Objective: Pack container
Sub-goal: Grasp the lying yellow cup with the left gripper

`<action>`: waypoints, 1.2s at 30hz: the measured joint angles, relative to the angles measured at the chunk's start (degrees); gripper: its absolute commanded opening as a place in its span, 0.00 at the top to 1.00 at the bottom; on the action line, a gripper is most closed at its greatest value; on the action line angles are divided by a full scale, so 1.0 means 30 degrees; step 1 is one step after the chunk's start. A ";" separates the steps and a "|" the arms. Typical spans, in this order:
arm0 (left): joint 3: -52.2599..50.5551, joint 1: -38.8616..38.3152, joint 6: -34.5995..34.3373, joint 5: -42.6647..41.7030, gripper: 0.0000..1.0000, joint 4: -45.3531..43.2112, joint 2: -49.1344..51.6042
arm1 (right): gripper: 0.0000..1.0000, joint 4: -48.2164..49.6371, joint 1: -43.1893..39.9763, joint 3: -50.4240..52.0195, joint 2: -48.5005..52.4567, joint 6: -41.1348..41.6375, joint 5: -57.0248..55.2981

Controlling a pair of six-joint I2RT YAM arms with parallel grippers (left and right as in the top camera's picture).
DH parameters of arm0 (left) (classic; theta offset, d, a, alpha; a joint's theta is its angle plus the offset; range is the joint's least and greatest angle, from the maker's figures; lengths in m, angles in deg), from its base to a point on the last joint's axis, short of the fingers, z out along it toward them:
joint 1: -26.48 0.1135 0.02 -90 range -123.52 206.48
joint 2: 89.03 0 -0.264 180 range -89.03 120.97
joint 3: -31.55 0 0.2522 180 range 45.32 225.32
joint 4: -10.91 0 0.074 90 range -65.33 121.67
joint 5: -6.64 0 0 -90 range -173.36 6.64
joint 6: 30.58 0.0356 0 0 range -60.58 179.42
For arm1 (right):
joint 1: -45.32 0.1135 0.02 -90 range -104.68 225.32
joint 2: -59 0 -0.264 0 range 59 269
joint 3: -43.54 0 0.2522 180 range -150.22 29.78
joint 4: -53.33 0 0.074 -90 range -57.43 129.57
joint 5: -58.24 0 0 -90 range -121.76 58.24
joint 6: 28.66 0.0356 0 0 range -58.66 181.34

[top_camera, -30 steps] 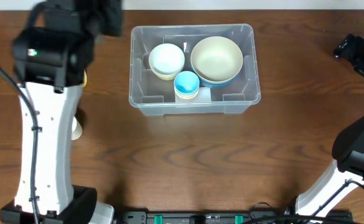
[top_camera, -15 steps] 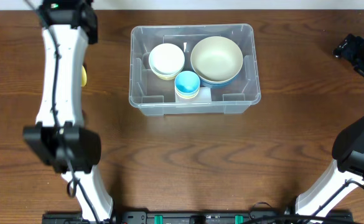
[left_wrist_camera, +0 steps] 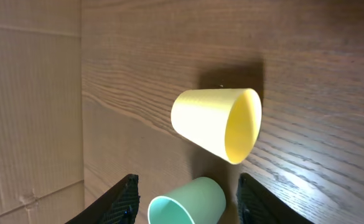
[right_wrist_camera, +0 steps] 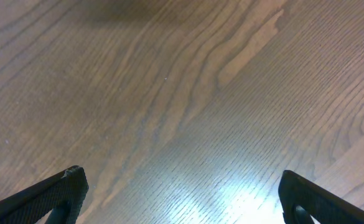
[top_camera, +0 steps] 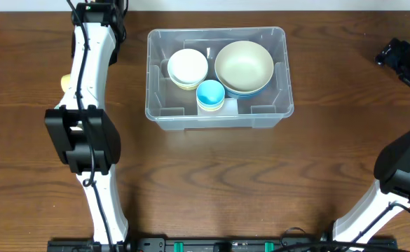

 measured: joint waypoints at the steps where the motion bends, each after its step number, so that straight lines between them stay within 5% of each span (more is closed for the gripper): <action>1: -0.0007 0.0022 -0.0036 0.0029 0.49 -0.0007 0.0211 | 0.01 0.0007 0.0000 0.0000 0.0000 0.0000 0.0000; 36: -0.0634 0.2004 -0.0430 0.0430 0.53 -0.0648 0.2514 | 0.01 0.0000 0.0000 0.0000 0.0000 0.0000 0.0000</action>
